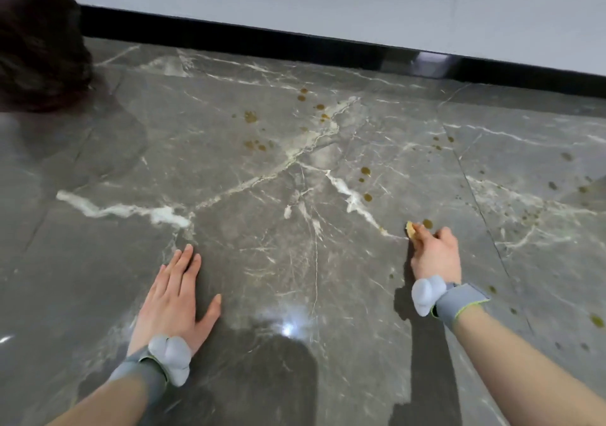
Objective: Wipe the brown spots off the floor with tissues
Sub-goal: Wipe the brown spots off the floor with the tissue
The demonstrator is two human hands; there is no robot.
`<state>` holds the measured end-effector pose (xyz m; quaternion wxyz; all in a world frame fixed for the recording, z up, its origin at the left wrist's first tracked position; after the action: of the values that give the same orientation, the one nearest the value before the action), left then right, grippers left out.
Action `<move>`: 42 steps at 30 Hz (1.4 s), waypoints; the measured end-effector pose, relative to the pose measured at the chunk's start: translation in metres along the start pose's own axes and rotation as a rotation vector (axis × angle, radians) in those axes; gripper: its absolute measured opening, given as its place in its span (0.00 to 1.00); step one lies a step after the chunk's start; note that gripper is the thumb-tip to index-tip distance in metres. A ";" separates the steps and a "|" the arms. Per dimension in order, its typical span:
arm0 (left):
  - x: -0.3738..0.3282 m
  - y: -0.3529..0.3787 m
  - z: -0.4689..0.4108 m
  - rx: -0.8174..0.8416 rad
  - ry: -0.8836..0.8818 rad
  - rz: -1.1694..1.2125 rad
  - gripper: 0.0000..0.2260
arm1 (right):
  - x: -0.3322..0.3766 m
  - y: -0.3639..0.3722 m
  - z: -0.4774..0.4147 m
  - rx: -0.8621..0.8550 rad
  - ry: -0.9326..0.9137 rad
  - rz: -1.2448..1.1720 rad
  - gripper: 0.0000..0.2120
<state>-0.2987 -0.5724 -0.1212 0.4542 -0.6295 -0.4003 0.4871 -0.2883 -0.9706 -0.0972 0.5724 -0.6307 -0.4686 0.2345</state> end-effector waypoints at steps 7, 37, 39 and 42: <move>-0.009 0.000 -0.003 -0.029 0.030 -0.063 0.38 | 0.040 0.013 0.041 -0.029 -0.344 -0.252 0.14; -0.163 0.056 -0.096 -0.055 0.182 0.104 0.26 | -0.050 -0.031 0.019 0.158 -0.200 -0.218 0.15; -0.162 0.054 -0.097 -0.037 0.173 0.114 0.26 | -0.029 -0.034 0.044 0.332 -0.474 -0.245 0.22; -0.161 0.051 -0.099 -0.037 0.166 0.147 0.26 | -0.016 -0.035 0.046 0.497 -0.697 -0.275 0.20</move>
<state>-0.2317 -0.7567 -0.1189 0.4374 -0.7034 -0.3230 0.4578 -0.3452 -0.9649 -0.0789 0.5403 -0.2891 -0.6424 0.4602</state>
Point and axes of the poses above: each hand's wrist, its own z-axis away from the middle knuckle, its own y-axis out of the palm, x = y × z, the point moved 1 cm from there along -z, towards the middle knuckle, and after that the axes turned 11 degrees about -x, right-handed, at the moved point
